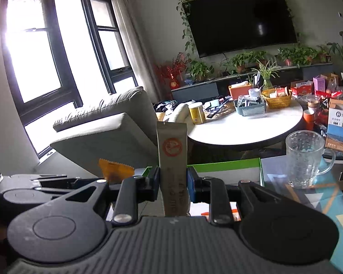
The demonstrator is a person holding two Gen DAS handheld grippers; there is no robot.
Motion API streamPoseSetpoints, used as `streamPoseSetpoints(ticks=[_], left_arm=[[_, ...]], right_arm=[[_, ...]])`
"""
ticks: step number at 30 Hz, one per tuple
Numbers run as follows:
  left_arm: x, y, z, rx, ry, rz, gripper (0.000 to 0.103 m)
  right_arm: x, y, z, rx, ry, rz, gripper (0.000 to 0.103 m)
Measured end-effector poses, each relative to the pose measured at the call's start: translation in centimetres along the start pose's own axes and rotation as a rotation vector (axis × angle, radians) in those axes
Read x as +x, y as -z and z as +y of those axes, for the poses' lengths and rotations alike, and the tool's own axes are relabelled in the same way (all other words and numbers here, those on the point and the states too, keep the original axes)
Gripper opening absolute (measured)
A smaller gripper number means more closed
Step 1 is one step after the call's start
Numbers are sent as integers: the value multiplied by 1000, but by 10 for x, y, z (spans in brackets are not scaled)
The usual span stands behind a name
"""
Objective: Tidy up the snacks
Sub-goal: 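Lift both packets over the green box and open both tools to drop them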
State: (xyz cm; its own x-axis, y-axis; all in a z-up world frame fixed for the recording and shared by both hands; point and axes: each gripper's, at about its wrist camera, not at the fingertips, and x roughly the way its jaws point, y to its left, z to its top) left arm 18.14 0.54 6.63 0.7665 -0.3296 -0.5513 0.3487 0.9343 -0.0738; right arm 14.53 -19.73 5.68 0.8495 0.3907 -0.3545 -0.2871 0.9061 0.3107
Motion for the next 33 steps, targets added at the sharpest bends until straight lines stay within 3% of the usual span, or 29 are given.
streamPoseSetpoints(ticks=[8, 20, 26, 33], left_arm=[[27, 4, 6, -5, -4, 64, 42], [48, 10, 12, -18, 0, 132, 43], [52, 13, 13, -12, -10, 148, 48], [47, 16, 17, -29, -23, 139, 52]], right_arm=[[27, -1, -12, 33, -3, 14, 24], [56, 11, -22, 56, 13, 108, 24], [64, 17, -21, 60, 16, 155, 24], [57, 19, -25, 86, 61, 134, 24]])
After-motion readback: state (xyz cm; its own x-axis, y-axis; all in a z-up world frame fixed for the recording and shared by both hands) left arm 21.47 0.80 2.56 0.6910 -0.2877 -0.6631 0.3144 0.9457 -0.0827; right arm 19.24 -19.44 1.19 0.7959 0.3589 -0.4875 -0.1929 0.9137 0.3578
